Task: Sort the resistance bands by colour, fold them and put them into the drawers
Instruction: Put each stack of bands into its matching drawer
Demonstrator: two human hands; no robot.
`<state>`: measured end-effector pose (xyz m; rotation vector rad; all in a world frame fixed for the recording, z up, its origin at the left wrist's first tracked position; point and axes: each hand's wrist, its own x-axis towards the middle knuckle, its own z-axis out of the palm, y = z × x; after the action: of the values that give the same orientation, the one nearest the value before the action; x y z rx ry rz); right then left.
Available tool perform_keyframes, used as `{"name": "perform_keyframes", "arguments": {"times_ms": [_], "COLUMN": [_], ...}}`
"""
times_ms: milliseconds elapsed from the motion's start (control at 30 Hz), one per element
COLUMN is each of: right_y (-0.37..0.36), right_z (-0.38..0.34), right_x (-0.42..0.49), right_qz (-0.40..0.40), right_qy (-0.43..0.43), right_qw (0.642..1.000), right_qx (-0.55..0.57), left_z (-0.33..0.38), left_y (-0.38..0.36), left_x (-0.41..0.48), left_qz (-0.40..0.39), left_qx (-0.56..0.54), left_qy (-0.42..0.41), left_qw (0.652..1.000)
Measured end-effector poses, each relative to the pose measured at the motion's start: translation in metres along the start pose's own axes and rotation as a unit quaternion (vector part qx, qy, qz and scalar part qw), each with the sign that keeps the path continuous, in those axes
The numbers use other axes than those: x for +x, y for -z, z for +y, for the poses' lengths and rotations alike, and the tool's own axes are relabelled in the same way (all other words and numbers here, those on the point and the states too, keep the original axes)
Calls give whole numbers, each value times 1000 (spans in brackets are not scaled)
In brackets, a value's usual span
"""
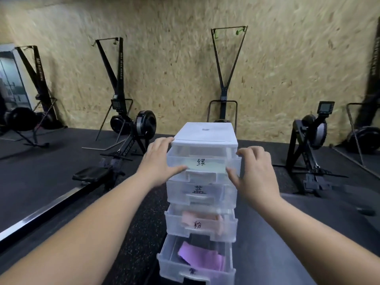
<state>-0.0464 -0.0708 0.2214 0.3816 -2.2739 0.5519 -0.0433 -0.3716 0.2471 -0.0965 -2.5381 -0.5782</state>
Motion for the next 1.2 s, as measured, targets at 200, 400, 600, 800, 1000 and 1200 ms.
{"name": "perform_keyframes", "arguments": {"times_ms": [200, 400, 600, 800, 1000, 1200], "right_y": [-12, -37, -71, -98, -79, -69], "right_z": [-2, 10, 22, 26, 21, 14], "right_x": [-59, -47, -24, -4, -14, -78], "right_qz": [-88, -140, -141, -154, -123, -104], "right_qy": [152, 212, 185, 136, 142, 131], "right_qw": [978, 946, 954, 968, 981, 984], "right_qx": [-113, -199, -188, -144, -50, 58], "left_z": [-10, -19, -34, -42, -41, -42], "left_y": [-8, -25, -43, -57, -60, -70], "left_x": [17, 38, 39, 39, 36, 33], "left_qz": [-43, -50, 12, 40, 37, 43], "left_qx": [23, -11, -15, -31, -19, -27], "left_qy": [-38, -71, -90, -92, -87, -83], "left_qw": [998, 996, 996, 994, 995, 995]}}
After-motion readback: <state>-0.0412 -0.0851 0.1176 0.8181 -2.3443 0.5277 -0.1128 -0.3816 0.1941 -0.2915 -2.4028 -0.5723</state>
